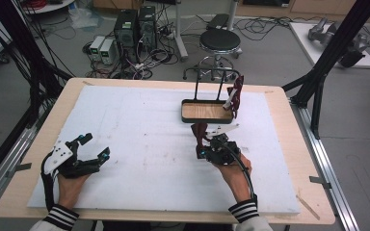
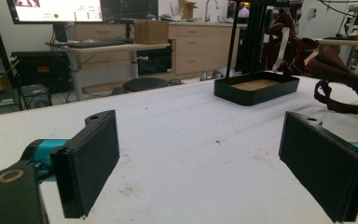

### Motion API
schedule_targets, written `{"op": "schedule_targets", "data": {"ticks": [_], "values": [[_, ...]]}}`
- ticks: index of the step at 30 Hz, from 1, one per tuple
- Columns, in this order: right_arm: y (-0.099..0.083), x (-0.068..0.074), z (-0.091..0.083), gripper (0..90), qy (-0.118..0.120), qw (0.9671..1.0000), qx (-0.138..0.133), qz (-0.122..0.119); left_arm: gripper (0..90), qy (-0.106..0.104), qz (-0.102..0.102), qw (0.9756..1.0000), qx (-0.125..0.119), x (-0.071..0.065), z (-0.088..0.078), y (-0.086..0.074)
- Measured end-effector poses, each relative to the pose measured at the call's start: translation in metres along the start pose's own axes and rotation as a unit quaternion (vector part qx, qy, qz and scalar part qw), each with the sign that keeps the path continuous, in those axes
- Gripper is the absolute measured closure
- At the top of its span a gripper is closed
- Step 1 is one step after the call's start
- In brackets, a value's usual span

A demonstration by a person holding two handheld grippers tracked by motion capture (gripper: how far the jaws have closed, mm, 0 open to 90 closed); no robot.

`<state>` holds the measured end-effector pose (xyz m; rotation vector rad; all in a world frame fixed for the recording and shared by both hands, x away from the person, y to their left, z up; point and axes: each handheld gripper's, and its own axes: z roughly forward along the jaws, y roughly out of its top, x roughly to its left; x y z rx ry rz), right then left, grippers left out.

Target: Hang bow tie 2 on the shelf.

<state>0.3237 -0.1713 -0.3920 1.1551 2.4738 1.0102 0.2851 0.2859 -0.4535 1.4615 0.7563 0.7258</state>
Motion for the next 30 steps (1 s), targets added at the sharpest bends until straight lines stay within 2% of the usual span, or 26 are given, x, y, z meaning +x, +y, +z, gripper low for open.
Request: {"op": "schedule_targets", "data": {"ticks": [8, 13, 22, 27, 30], "values": [[0.004, -0.001, -0.009, 80.3, -0.019, 0.9987, -0.048, -0.001, 12.6, 0.0, 0.0, 1.0, 0.0, 0.0, 0.0, 0.0], [0.008, -0.001, -0.013, 80.2, -0.031, 0.9965, -0.077, 0.001, 12.5, 0.0, 0.0, 1.0, 0.0, 0.0, 0.0, 0.0], [0.016, -0.005, -0.022, 80.3, -0.052, 0.9899, -0.131, 0.016, 12.6, 0.0, 0.0, 1.0, 0.0, 0.0, 0.0, 0.0], [0.021, -0.009, -0.027, 80.3, -0.063, 0.9859, -0.153, 0.021, 12.6, 0.0, 0.0, 1.0, 0.0, 0.0, 0.0, 0.0], [0.025, -0.01, -0.029, 80.3, -0.066, 0.9851, -0.158, 0.019, 12.5, 0.0, 0.0, 1.0, 0.0, 0.0, 0.0, 0.0]]}}
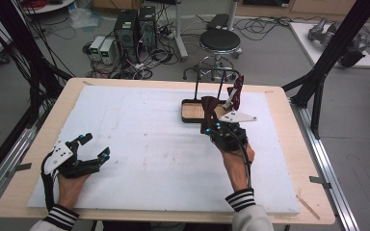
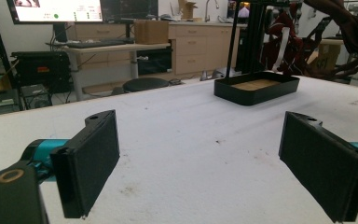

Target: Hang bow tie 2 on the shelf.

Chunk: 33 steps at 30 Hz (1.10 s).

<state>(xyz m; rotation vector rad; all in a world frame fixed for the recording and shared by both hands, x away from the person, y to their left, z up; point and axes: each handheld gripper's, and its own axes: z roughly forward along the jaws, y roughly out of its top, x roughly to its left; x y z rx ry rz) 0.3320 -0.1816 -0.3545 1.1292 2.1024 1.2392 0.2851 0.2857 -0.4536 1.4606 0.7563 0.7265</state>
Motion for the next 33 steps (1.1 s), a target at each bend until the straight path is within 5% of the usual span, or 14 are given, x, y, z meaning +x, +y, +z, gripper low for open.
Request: {"op": "schedule_targets", "data": {"ticks": [21, 33], "values": [[0.037, -0.013, 0.002, 80.3, -0.041, 0.9964, -0.074, 0.008, 12.5, 0.0, 0.001, 1.0, 0.001, 0.0, 0.0, 0.0], [0.053, -0.022, 0.006, 80.3, -0.056, 0.9941, -0.093, 0.008, 12.6, 0.0, 0.0, 1.0, 0.0, 0.0, 0.0, 0.0]]}}
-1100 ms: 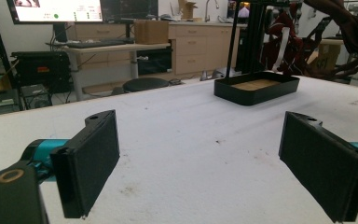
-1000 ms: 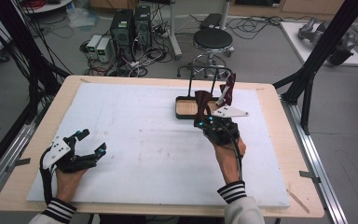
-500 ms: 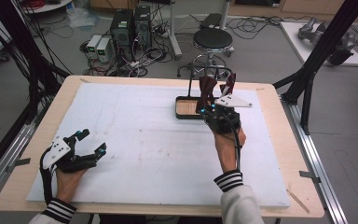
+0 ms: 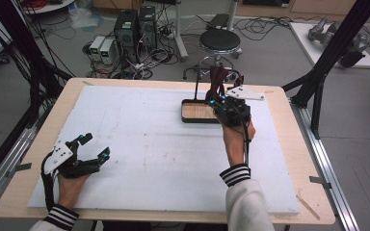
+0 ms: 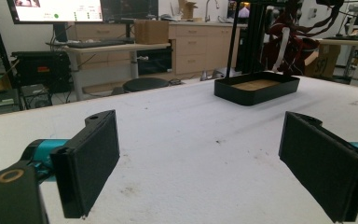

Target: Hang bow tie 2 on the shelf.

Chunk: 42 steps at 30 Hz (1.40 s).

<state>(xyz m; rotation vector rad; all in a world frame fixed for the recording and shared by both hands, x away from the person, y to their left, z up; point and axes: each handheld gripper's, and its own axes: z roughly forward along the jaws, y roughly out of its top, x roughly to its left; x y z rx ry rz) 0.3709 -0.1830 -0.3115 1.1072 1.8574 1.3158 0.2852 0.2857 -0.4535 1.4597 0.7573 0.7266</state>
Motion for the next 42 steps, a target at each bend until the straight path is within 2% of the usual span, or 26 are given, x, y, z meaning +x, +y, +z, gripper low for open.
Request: {"op": "schedule_targets", "data": {"ticks": [22, 31, 38, 42], "values": [[0.023, -0.007, 0.022, 80.2, -0.007, 0.9997, -0.014, -0.016, 12.5, 0.0, -0.001, 1.0, 0.0, 0.0, 0.0, 0.0], [0.029, -0.008, 0.036, 80.2, -0.011, 0.9998, -0.008, -0.017, 12.5, 0.001, -0.003, 1.0, 0.0, 0.0, 0.0, 0.0], [0.025, -0.013, 0.046, 80.2, -0.017, 0.9998, 0.008, -0.009, 12.5, 0.001, -0.003, 1.0, 0.0, 0.0, 0.0, 0.0], [0.024, -0.015, 0.048, 80.1, -0.016, 0.9998, 0.008, -0.001, 12.6, 0.001, -0.004, 1.0, 0.0, 0.0, 0.0, 0.0]]}}
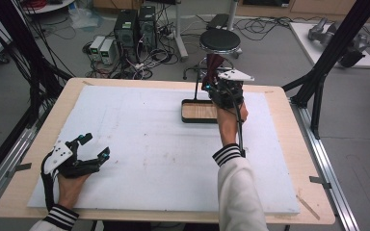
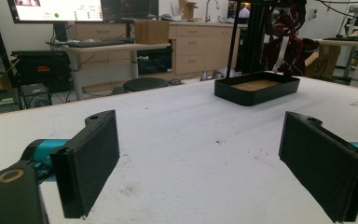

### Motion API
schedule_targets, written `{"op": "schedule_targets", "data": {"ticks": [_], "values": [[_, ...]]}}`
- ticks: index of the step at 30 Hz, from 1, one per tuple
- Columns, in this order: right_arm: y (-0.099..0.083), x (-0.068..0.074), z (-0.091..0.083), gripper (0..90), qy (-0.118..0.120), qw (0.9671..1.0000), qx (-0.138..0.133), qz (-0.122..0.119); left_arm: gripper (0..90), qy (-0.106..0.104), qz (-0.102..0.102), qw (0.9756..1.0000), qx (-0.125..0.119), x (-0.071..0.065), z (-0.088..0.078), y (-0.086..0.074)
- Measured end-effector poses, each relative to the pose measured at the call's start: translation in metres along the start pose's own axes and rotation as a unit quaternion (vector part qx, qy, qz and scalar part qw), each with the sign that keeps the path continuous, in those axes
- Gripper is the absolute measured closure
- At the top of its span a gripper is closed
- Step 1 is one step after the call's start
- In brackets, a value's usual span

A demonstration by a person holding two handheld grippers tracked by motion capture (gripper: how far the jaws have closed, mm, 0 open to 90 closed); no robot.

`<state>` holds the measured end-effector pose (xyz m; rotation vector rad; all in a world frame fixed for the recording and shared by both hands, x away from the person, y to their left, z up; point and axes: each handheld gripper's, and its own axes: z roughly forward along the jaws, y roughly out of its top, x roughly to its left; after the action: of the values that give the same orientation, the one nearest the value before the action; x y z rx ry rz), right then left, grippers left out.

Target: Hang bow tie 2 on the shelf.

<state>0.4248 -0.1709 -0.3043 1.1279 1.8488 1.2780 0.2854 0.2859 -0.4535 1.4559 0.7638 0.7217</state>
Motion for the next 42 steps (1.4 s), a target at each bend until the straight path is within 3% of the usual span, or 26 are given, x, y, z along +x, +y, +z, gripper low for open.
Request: {"op": "schedule_targets", "data": {"ticks": [12, 19, 31, 42], "values": [[0.0, 0.002, 0.0, 80.1, 0.005, 1.0, 0.004, -0.005, 12.6, 0.0, 0.003, 1.0, 0.001, 0.0, 0.0, 0.0], [0.0, 0.004, -0.014, 80.1, 0.013, 0.9999, -0.004, -0.008, 12.5, 0.0, 0.004, 1.0, 0.002, 0.0, 0.0, 0.0], [0.002, -0.002, -0.034, 80.0, 0.007, 0.9998, -0.02, -0.002, 12.5, -0.001, 0.005, 1.0, 0.001, -0.001, 0.0, 0.0], [0.001, -0.011, -0.025, 80.0, -0.007, 0.9998, -0.02, 0.006, 12.5, -0.001, 0.003, 1.0, 0.001, 0.0, 0.0, 0.0]]}}
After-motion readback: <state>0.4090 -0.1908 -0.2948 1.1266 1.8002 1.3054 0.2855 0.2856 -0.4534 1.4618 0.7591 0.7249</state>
